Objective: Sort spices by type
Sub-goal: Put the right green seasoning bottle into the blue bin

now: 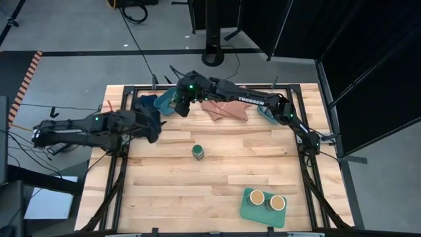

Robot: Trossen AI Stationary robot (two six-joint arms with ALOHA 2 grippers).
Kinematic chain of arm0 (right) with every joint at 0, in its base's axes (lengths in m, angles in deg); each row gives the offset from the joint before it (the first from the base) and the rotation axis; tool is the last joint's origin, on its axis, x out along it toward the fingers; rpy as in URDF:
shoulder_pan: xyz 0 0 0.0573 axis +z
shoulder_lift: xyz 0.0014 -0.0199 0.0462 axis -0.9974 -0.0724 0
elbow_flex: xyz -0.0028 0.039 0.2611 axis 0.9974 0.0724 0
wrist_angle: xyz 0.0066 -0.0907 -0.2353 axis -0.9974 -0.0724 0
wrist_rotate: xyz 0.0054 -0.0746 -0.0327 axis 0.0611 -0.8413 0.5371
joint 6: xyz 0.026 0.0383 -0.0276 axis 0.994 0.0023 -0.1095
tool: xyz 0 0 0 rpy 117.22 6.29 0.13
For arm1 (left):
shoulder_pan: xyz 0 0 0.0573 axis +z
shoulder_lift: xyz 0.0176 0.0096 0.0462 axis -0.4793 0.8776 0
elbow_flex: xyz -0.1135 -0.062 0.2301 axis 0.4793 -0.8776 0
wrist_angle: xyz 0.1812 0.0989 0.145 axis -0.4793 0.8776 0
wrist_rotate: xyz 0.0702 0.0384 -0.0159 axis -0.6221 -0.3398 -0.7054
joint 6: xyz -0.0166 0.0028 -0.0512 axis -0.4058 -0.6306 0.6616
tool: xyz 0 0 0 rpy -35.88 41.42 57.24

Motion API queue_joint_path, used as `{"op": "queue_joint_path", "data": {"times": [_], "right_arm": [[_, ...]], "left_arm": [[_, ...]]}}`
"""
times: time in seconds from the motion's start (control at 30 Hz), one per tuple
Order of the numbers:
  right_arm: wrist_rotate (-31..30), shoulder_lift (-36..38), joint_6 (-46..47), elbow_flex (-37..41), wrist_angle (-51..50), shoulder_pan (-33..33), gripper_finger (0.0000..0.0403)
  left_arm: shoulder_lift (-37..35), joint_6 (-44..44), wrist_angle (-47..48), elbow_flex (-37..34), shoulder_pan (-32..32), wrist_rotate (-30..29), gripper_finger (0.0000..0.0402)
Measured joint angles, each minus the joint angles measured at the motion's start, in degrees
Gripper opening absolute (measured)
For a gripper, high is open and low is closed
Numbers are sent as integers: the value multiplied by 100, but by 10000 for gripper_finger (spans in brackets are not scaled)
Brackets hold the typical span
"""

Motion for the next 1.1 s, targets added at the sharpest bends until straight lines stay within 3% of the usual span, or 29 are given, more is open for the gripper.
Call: {"op": "queue_joint_path", "data": {"times": [0.07,0.27,0.53,0.67,0.8,1.1], "right_arm": [[8,0,-40,0,-17,37,206],[20,10,-78,0,-30,132,206],[24,22,-95,0,-77,244,206],[26,22,-104,0,-198,268,206],[24,22,-115,0,-273,269,206],[26,26,-121,0,-295,272,206]], "left_arm": [[-47,-117,21,82,310,424,315],[-155,-431,21,86,1536,2408,315],[225,-961,-145,82,3093,3856,315],[306,-1270,-277,82,3578,4320,315],[520,-1335,-305,82,3808,5262,315],[1250,-1702,-629,80,3839,5340,315]]}}
